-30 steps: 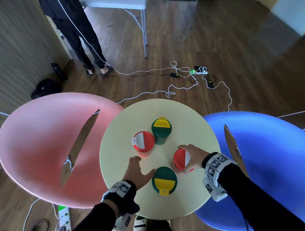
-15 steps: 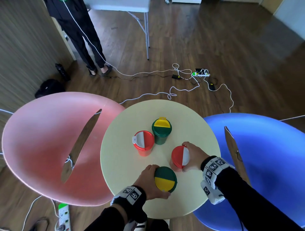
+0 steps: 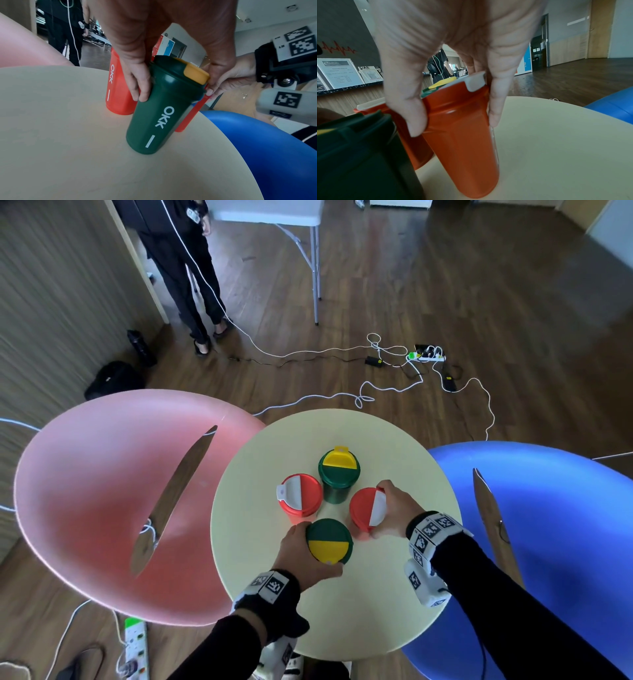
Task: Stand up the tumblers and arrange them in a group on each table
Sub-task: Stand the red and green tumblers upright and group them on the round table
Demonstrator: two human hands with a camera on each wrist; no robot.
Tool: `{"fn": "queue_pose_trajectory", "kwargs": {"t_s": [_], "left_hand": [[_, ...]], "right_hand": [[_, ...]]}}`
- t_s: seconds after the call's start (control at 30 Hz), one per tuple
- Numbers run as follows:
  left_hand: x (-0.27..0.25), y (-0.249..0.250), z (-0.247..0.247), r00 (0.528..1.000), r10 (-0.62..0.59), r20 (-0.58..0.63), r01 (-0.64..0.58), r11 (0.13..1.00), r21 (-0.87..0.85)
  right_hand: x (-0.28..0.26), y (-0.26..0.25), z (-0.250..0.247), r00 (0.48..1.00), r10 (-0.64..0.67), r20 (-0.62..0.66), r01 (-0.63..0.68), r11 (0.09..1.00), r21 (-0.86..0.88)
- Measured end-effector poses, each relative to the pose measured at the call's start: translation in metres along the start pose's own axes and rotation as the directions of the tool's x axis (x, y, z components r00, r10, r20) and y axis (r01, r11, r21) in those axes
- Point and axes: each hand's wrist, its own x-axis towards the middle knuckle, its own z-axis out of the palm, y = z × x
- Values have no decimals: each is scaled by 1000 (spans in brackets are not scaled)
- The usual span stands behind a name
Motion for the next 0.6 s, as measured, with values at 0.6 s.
{"fn": "queue_pose_trajectory", "kwargs": {"t_s": [0.6], "left_hand": [[4, 3, -4, 1000, 21, -9, -22, 994, -110]], "right_hand": [[18, 2, 0, 998, -68, -16, 69, 998, 10]]}}
